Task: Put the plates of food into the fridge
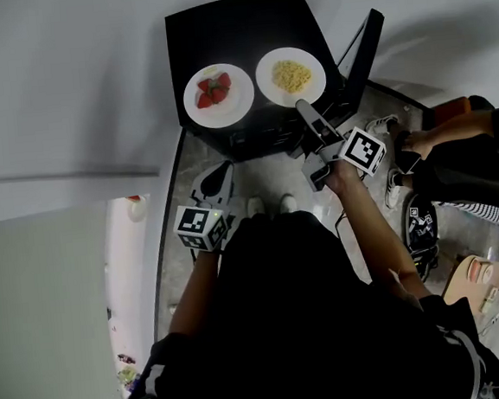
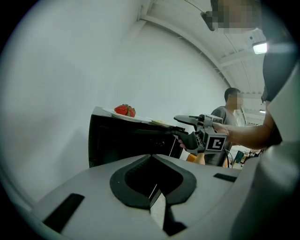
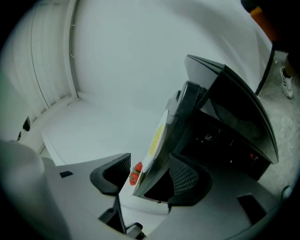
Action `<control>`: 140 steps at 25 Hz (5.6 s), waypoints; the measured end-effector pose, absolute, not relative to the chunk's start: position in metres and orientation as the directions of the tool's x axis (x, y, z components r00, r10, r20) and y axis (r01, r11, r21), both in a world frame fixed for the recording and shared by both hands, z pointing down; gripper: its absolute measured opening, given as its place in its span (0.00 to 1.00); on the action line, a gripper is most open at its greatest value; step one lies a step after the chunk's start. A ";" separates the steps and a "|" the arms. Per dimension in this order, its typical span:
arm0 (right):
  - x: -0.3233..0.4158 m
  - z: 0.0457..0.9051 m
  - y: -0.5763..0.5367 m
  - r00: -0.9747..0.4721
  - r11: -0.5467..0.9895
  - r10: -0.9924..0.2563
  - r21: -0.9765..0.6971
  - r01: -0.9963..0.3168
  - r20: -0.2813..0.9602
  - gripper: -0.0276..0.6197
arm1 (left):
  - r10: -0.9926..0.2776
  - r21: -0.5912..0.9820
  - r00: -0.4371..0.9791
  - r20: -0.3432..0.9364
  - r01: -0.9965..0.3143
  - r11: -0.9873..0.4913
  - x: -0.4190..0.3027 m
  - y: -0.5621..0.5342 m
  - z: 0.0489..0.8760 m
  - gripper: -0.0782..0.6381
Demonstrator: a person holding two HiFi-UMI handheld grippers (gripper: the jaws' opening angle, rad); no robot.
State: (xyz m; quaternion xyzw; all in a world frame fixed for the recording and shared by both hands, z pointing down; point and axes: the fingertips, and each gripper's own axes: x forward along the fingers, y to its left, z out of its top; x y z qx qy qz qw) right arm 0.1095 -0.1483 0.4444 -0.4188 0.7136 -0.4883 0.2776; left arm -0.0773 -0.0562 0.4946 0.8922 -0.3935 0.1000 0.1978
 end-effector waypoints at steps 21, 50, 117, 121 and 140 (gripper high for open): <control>0.120 0.459 -0.161 -0.448 0.003 -0.893 -0.994 -0.108 0.046 0.19 | -0.658 0.290 0.671 0.342 -0.742 -0.605 -0.076 -0.059 0.497 0.14; 0.121 0.451 -0.126 -0.470 -0.027 -0.881 -0.997 -0.073 0.058 0.11 | -0.643 0.296 0.687 0.338 -0.726 -0.620 -0.070 -0.044 0.497 0.14; 0.108 0.517 -0.033 -0.611 -0.081 -0.789 -0.997 -0.006 0.068 0.10 | -0.596 0.295 0.714 0.366 -0.697 -0.654 -0.062 -0.049 0.510 0.14; 0.111 0.540 -0.038 -0.602 -0.105 -0.793 -0.994 -0.014 0.092 0.10 | -0.602 0.295 0.709 0.366 -0.702 -0.648 -0.064 -0.049 0.510 0.14; 0.124 0.600 -0.062 -0.561 -0.154 -0.814 -0.987 -0.042 0.151 0.10 | -0.629 0.285 0.681 0.375 -0.731 -0.621 -0.076 -0.048 0.510 0.14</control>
